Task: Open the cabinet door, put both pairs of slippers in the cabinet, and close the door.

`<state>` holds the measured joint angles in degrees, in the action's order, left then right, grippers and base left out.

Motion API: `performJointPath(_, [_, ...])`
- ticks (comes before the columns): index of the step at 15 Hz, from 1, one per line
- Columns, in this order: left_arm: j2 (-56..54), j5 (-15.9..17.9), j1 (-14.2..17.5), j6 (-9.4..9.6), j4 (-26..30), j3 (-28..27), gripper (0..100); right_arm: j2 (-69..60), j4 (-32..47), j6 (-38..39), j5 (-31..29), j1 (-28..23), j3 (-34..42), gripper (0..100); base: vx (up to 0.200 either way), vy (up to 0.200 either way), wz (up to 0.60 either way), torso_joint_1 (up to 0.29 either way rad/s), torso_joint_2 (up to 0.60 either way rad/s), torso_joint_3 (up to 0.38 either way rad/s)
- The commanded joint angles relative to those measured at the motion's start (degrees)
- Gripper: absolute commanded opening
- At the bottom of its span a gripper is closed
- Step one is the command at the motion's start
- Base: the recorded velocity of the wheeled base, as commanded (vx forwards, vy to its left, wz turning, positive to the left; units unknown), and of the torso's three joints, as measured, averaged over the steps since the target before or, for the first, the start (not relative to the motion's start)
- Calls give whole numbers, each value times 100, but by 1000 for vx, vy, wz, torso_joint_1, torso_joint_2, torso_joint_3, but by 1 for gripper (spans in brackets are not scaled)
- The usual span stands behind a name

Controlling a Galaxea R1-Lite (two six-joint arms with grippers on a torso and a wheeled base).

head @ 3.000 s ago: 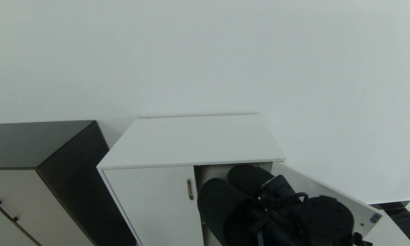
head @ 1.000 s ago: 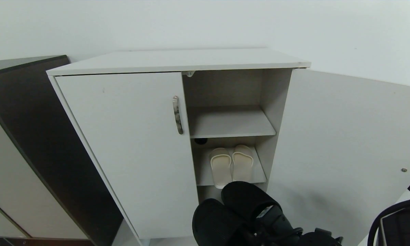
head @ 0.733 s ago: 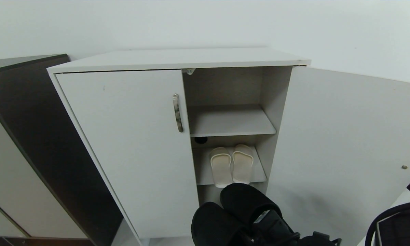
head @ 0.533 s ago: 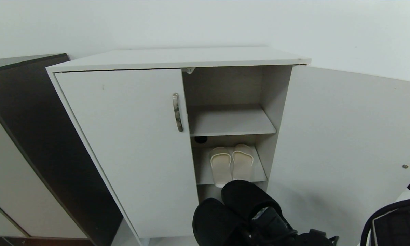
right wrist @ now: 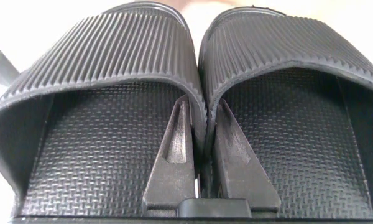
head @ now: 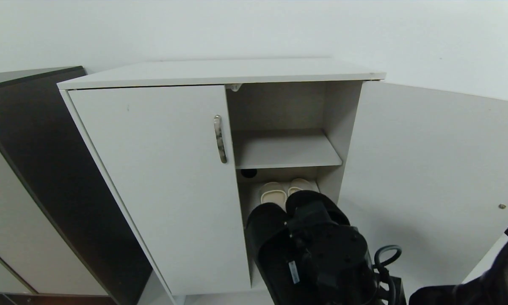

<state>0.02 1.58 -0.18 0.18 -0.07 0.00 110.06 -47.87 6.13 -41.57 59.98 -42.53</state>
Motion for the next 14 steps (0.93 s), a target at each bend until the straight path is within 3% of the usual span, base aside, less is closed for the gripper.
performJointPath(1, [-2,0,1,8,-1,0,0,-679,806,239,-598,5,-862,0,0,0,0,0,0,0])
performJointPath(6, [6,0,1,8,-1,0,0,-301,1228,354,-659,-302,-1925,0,0,0,0,0,0,0])
performJointPath(10, [-2,0,1,17,-1,0,0,-125,1280,459,-659,-522,-2031,0,0,0,0,0,0,0])
performJointPath(14, [6,0,1,26,-1,0,0,-239,2115,775,-659,-382,-2277,0,0,0,0,0,0,0])
